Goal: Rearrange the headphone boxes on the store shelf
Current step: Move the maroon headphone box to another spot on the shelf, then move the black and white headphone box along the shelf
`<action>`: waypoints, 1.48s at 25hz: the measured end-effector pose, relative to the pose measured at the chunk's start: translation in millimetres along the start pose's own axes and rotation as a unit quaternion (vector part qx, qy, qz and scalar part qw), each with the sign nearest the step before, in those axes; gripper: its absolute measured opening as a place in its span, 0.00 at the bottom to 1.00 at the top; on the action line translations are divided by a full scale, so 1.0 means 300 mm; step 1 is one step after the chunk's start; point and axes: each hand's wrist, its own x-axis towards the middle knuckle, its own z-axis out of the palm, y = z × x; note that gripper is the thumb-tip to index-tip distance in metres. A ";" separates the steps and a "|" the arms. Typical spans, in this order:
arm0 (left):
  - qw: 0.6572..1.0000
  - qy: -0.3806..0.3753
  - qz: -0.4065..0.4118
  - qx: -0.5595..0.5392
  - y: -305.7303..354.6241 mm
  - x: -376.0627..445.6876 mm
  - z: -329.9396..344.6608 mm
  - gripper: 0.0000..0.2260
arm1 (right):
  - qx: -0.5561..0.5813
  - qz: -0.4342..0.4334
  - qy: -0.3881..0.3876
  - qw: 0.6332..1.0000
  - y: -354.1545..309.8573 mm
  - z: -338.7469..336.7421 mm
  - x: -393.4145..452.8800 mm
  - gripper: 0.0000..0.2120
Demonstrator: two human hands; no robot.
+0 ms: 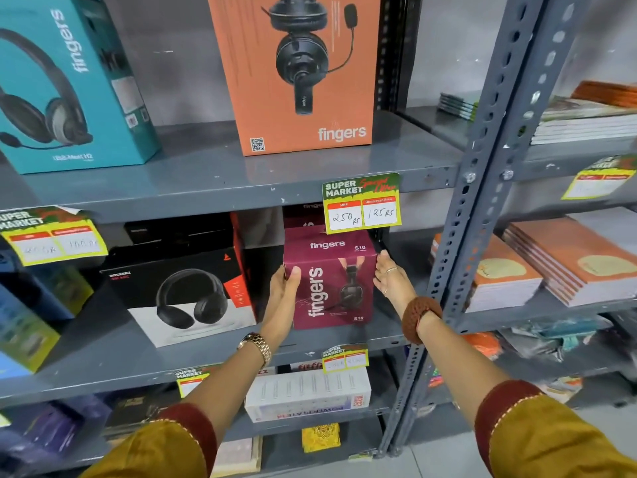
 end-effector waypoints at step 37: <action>0.976 0.211 -0.054 0.010 -0.136 -0.096 -0.911 0.33 | -0.011 -0.053 -0.067 0.996 0.131 0.631 -0.180 0.20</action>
